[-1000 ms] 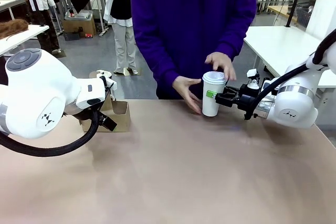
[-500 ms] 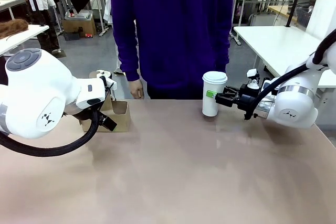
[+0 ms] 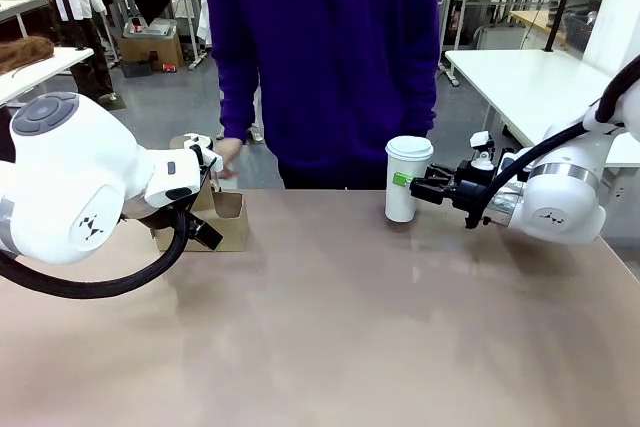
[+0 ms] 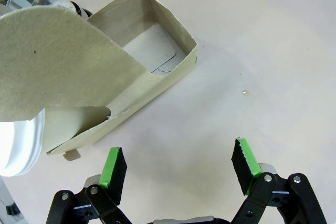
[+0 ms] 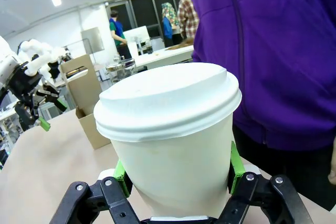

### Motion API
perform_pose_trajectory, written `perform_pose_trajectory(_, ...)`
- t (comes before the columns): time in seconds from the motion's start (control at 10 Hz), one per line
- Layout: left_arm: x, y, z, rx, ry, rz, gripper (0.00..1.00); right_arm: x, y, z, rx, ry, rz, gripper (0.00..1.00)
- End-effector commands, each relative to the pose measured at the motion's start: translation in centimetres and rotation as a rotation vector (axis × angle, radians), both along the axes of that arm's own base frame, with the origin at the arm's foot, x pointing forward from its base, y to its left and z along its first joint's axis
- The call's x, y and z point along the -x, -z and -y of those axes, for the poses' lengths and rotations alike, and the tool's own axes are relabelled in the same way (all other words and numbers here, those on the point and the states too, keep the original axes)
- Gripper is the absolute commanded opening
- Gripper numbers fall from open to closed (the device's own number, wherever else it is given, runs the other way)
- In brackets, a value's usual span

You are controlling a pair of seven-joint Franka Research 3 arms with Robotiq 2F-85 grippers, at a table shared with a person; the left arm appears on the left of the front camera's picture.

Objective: Pour a drink into a cup and package it in a carrier.
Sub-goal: When a person places the Paper Cup Lid on the 600 ml Paper Cup , lift the 600 ml Paper Cup.

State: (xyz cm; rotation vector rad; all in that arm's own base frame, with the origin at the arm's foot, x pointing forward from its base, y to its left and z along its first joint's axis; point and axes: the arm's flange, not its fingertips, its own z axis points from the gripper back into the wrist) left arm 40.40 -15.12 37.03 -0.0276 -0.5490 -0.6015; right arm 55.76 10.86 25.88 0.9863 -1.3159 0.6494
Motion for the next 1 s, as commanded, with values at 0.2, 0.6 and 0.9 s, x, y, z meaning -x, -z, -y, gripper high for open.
perform_pose_trajectory(0.2, 0.0, 0.0, 0.0, 0.001, 0.0, 0.0, 1.0, 2.3, -7.8, 1.9, 0.019, -0.036, 0.037, 0.8)
perform_pose_trajectory(0.6, 0.0, 0.0, 0.0, 0.001, 0.0, 0.0, 1.0, 6.9, -19.0, 4.0, 0.0, -0.087, 0.047, 0.8)
perform_pose_trajectory(0.9, 0.0, 0.0, 0.0, 0.001, 0.0, 0.0, 1.0, 11.5, -23.6, 4.0, -0.013, -0.106, 0.074, 0.8)
